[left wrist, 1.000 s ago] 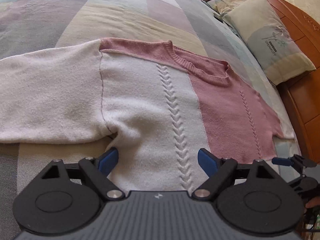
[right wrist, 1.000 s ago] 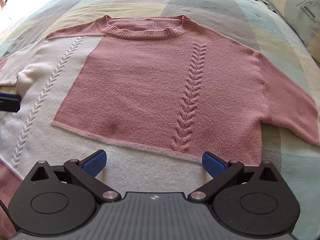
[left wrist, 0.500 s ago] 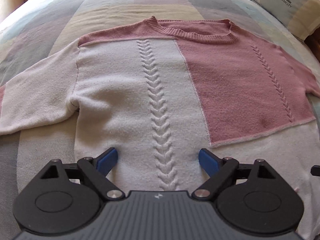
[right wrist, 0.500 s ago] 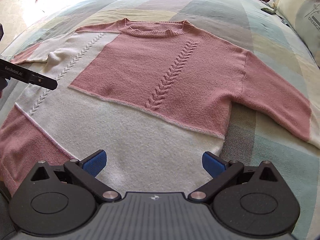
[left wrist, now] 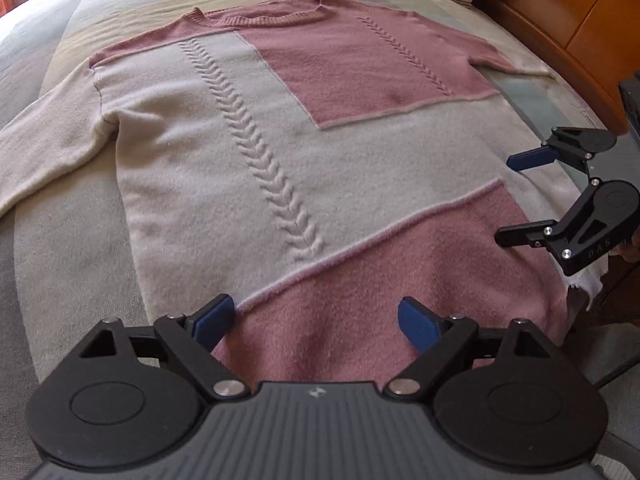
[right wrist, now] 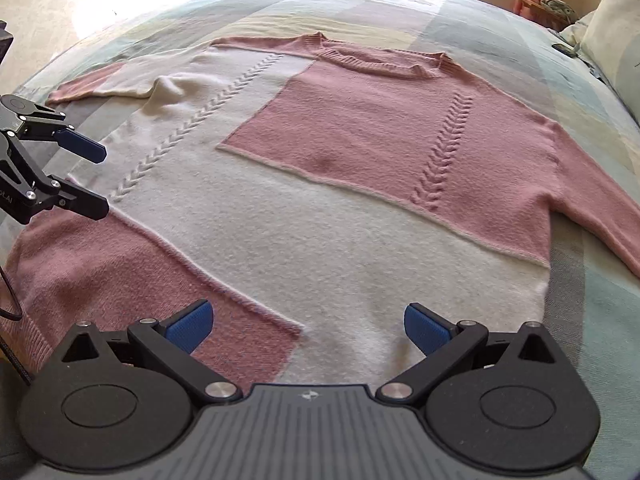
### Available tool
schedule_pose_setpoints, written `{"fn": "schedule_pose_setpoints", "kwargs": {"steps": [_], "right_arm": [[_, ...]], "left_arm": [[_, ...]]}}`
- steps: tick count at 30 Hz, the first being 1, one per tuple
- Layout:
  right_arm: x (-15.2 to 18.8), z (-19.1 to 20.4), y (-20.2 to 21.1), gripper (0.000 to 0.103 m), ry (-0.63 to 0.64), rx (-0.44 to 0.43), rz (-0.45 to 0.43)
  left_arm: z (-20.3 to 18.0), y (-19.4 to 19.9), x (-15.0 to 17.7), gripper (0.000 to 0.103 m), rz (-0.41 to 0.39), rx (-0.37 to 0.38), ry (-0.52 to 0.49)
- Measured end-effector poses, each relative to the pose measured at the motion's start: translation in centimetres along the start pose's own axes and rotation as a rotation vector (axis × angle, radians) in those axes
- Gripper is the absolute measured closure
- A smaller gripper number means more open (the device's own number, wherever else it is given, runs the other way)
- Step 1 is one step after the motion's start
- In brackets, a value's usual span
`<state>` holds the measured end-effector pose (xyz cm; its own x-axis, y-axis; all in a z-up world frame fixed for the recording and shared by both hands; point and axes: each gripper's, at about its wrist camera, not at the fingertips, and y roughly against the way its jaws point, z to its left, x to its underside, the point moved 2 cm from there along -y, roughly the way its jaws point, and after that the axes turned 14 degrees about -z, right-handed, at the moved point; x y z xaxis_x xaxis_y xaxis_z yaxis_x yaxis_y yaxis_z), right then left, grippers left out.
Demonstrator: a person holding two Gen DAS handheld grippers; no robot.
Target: Fold clothes
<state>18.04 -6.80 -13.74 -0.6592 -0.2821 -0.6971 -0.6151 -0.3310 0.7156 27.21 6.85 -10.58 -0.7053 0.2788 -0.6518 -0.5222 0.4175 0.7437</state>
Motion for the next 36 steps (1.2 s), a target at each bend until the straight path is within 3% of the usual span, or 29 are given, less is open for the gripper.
{"fn": "schedule_pose_setpoints", "kwargs": {"steps": [3,6,9,11,13,16,19,29,36], "right_arm": [[1.2,1.4,0.8,0.000,0.035,0.060,0.017],[1.1,2.0,1.6,0.000,0.030,0.086,0.030],[-0.5,3.1,1.7,0.000,0.067,0.065,-0.038],[-2.1,4.4,0.6,0.000,0.072,-0.001,-0.100],[-2.7,5.6,-0.9,0.000,0.081,-0.055,-0.107],[-1.6,6.6,-2.6,0.000,0.119,-0.059,-0.088],[-0.5,6.1,-1.8,0.000,0.102,-0.069,-0.134],[2.5,5.1,1.7,0.000,0.146,-0.093,-0.092],[3.2,4.9,1.8,0.000,0.165,-0.127,-0.157]], "left_arm": [[-0.4,1.5,1.4,0.013,0.013,-0.013,-0.062],[0.3,1.9,0.4,0.013,-0.036,-0.007,-0.032],[1.1,0.8,-1.0,0.013,-0.090,0.015,-0.012],[1.3,-0.4,-1.1,0.013,-0.080,0.032,-0.026],[1.3,-0.8,-0.7,0.010,-0.086,0.038,-0.044],[0.6,-0.6,0.1,0.005,-0.085,0.031,-0.092],[0.0,-0.6,1.0,0.003,-0.107,0.008,-0.120],[-0.9,-0.9,1.2,0.001,-0.132,-0.083,-0.109],[-1.0,-1.0,1.4,0.001,-0.154,-0.096,-0.118]]}}
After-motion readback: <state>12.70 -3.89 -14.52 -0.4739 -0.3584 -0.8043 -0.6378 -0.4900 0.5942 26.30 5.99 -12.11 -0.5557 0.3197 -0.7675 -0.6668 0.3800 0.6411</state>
